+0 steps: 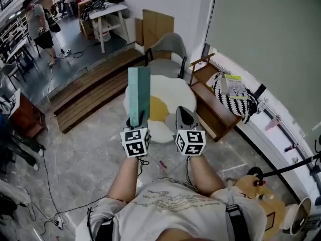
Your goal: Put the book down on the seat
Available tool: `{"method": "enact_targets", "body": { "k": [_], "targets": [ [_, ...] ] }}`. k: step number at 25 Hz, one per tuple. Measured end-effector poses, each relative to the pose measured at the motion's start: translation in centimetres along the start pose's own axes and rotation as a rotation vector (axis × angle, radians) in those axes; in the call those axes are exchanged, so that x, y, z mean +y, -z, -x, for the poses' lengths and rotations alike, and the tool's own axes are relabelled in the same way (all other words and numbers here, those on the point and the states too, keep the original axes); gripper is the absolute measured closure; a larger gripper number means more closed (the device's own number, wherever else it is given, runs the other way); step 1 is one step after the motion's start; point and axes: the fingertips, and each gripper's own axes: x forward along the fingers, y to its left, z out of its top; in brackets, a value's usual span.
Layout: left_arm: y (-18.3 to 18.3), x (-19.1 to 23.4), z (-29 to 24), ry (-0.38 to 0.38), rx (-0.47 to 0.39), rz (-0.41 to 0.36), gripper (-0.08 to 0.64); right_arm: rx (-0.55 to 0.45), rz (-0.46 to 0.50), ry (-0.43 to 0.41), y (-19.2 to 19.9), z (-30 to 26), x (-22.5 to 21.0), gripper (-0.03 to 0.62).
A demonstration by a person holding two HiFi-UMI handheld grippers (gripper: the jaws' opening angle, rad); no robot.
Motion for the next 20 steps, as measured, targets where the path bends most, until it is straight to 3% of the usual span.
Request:
{"method": "enact_targets", "body": {
  "k": [7, 20],
  "targets": [
    [0.8, 1.7, 1.3, 0.008, 0.011, 0.006, 0.397, 0.015, 0.012, 0.010, 0.7, -0.3, 2.3, 0.565],
    [1.0, 9.0, 3.3, 0.035, 0.002, 0.022, 0.397, 0.003, 0.024, 0.047, 1.1, -2.8, 9.7, 0.565]
  ]
}}
